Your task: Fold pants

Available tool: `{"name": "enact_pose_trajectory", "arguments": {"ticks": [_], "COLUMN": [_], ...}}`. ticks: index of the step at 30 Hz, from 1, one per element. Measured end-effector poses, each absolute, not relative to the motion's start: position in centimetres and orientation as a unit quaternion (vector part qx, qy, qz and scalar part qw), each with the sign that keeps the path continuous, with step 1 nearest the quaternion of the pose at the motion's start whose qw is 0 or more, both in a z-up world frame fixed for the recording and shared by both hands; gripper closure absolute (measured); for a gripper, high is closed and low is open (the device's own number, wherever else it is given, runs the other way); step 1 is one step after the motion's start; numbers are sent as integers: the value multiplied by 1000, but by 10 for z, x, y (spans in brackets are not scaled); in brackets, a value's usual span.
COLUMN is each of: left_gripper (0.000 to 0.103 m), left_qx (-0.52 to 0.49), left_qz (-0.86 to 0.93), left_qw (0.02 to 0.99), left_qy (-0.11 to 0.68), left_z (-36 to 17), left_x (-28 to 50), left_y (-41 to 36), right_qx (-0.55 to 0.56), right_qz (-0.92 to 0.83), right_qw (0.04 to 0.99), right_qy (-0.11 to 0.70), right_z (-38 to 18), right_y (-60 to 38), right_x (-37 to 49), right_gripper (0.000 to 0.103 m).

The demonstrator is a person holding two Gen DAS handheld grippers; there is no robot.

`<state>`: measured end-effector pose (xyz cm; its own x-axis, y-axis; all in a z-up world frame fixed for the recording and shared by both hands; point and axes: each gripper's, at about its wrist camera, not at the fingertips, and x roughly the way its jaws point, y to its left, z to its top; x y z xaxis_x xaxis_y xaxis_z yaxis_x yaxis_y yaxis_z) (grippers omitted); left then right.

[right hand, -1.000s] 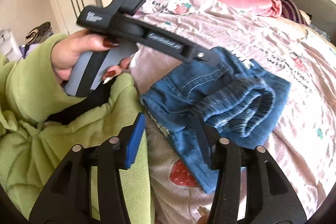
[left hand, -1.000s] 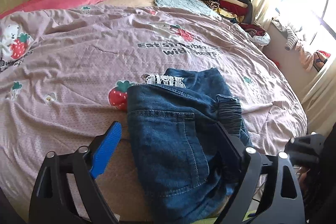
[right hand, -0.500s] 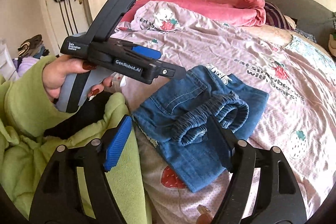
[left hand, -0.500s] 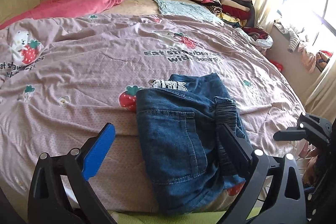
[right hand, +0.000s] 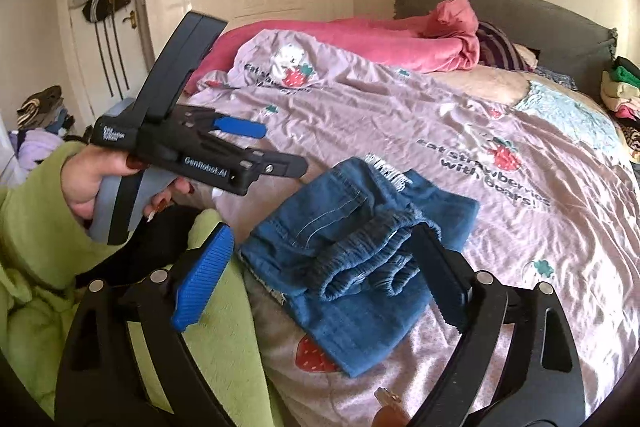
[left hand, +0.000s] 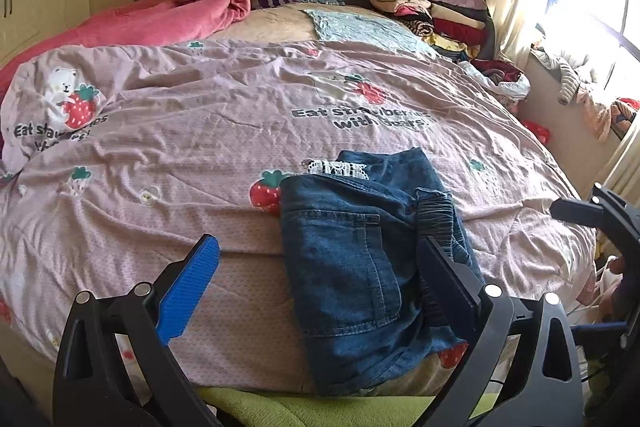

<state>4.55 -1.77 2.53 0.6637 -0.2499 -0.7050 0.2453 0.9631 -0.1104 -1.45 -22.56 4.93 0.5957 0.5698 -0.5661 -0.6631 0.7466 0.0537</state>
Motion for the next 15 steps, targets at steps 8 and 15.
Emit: {"name": "enact_pose_trajectory", "arguments": {"ticks": [8, 15], "left_gripper": [5, 5], "left_qx": [-4, -4], "left_qz": [-129, -128], "left_qw": [917, 919], "left_qy": [378, 372], "left_z": [32, 37], "left_x": [38, 31], "left_y": [-14, -10], "right_qx": [-72, -55], "right_qz": [320, 286], "right_qw": [905, 921], "right_qy": [272, 260], "right_z": [58, 66], "right_y": [-232, -244], "right_x": [-14, -8], "right_gripper": [13, 11]}}
